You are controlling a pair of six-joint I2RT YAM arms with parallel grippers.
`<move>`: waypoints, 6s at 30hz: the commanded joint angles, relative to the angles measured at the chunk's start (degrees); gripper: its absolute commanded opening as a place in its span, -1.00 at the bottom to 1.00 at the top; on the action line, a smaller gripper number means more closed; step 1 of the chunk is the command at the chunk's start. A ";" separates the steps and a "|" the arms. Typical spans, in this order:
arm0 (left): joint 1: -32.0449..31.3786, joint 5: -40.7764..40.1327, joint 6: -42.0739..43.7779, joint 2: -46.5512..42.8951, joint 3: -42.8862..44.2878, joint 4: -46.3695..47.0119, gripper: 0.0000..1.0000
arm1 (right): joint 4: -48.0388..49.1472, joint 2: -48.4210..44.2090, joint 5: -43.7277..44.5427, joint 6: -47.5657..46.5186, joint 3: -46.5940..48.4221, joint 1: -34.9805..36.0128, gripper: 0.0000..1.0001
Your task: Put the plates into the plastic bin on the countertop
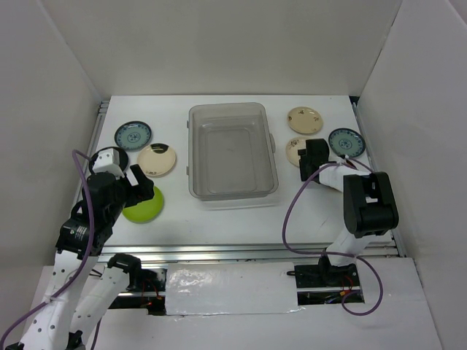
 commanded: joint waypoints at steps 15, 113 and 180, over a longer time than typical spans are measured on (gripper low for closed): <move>-0.47 0.23 0.76 -0.58 -0.08 2.11 0.99 | -10.14 6.51 -4.82 -3.16 10.65 -3.76 0.05; 3.48 -10.83 -33.84 8.22 -4.46 -8.17 0.99 | -11.37 -29.24 -31.53 -46.76 9.27 23.74 1.00; 8.06 -0.08 -31.52 0.62 -12.39 27.03 -1.00 | -29.56 -65.73 -7.60 -38.68 -4.55 28.94 1.00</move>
